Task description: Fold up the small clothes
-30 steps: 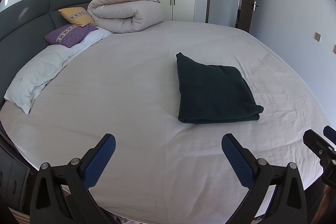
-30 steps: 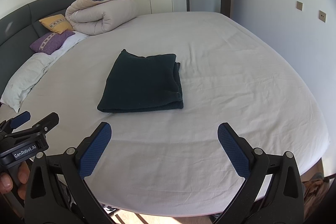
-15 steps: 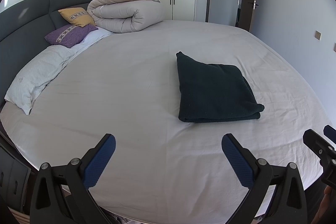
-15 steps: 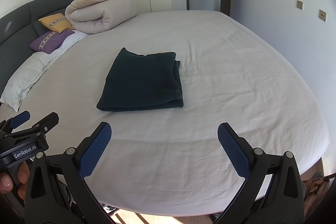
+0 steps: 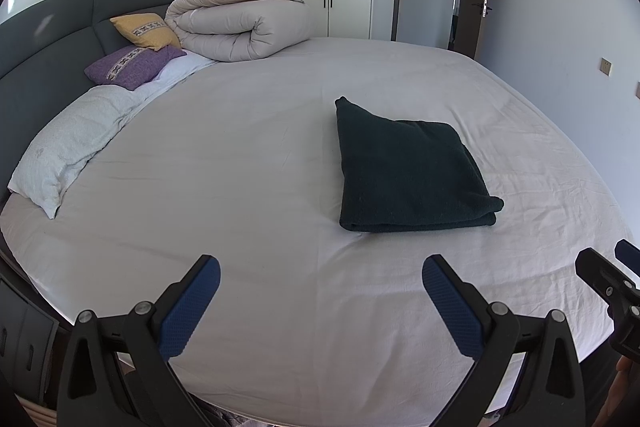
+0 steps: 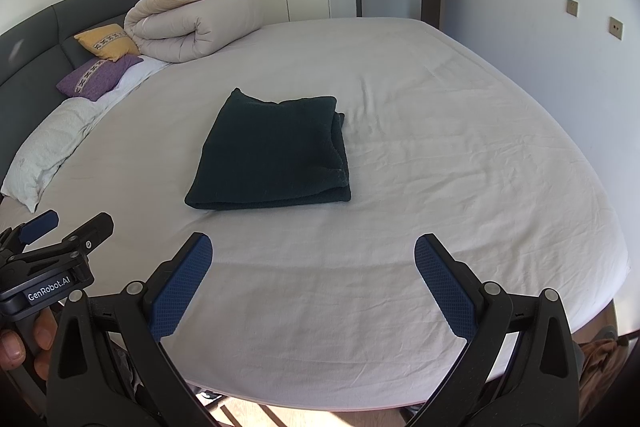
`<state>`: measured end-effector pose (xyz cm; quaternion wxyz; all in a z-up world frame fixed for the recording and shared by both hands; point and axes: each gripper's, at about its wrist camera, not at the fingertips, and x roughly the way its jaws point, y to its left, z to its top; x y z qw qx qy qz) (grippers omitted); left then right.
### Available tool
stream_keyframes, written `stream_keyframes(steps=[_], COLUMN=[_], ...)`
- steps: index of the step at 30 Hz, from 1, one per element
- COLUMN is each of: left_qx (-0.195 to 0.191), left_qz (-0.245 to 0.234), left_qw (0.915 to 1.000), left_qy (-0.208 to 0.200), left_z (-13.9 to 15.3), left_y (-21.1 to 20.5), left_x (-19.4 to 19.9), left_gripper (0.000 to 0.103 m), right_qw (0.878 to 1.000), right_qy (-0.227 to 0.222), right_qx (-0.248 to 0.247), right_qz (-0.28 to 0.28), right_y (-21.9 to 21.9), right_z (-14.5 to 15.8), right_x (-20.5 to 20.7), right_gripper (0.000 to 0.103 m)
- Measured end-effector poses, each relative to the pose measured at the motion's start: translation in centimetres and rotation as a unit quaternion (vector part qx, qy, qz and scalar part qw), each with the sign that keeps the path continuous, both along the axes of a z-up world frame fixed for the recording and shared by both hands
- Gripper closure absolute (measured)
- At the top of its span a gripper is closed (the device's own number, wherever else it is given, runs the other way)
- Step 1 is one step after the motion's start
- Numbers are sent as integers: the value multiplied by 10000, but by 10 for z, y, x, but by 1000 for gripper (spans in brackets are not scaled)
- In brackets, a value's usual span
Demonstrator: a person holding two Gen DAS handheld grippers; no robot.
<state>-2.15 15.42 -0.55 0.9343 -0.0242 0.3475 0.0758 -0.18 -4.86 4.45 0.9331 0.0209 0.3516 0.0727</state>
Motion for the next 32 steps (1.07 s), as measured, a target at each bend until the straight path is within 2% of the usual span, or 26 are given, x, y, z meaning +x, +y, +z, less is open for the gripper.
stream_keyframes(steps=[32], left_qx=[-16], left_qz=[33], left_qw=[10000], left_qy=[32], left_z=[-7], left_y=[8], left_x=[1], left_gripper=[0], right_qw=[10000], right_qy=[65], right_qx=[16], right_qz=[40], right_y=[0], right_z=[-8], right_x=[1], right_gripper=[0])
